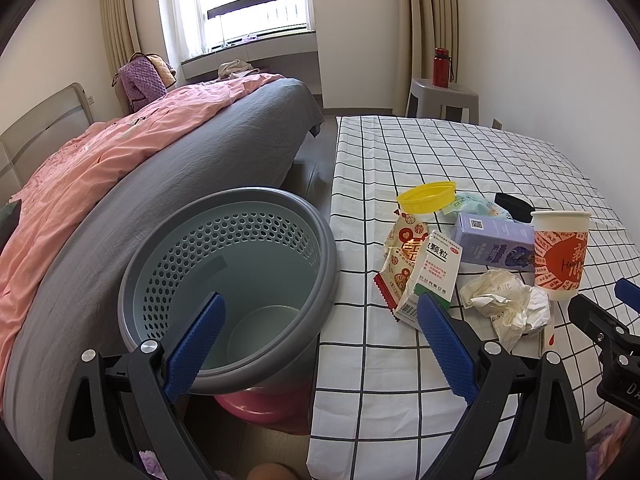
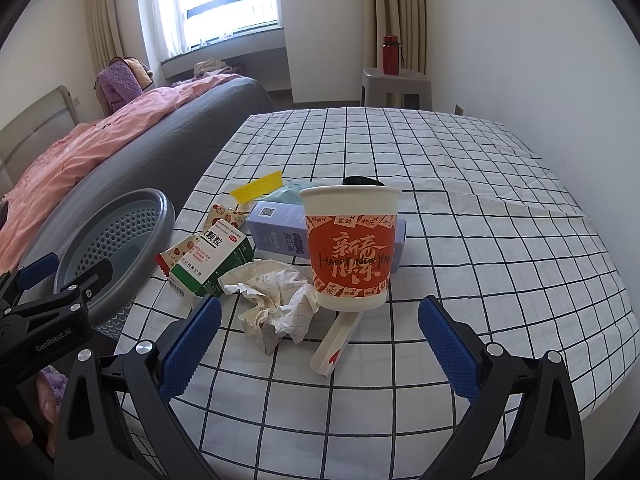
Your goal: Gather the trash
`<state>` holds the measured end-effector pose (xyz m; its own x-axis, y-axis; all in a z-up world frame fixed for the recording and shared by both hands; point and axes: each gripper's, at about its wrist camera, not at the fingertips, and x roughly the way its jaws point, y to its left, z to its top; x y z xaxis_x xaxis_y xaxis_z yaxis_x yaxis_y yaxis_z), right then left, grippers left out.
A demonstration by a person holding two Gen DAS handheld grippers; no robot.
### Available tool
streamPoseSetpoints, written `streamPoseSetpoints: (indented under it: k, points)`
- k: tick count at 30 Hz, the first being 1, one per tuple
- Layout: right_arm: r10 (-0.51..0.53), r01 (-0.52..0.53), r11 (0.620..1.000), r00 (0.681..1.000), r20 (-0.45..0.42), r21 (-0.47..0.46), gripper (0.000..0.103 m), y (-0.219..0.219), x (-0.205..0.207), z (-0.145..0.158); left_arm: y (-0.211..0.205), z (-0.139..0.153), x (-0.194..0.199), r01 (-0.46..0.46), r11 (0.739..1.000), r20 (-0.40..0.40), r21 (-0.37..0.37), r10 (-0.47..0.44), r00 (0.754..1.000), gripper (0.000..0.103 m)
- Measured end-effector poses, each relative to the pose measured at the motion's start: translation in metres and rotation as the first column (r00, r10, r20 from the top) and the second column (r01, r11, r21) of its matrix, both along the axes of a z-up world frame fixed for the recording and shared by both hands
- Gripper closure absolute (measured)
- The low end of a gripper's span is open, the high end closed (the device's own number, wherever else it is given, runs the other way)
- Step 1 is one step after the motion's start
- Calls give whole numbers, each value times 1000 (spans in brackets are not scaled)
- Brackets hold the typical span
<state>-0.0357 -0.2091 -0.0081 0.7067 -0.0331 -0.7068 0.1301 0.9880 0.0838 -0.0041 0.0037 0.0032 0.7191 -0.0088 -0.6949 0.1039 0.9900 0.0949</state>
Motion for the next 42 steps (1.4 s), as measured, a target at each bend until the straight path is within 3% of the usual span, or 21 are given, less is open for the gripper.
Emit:
streamPoseSetpoints:
  k: [20, 31, 38, 42]
  points:
    - [-43, 44, 998, 999, -33, 45, 6, -27, 0, -8, 0, -2, -1, 6, 1000, 0, -30, -6, 1000, 11]
    - [-5, 6, 1000, 996, -84, 12, 8, -29, 43, -16, 4, -8, 4, 0, 999, -25, -51, -1, 1000, 11]
    - [2, -4, 1000, 994, -106, -21, 19, -27, 66, -24, 5, -11, 9, -1, 998, -41, -62, -2, 999, 11]
    - [15, -18, 1000, 994, -108, -24, 36, -25, 71, -26, 4, -11, 9, 9, 998, -41, -68, -12, 999, 11]
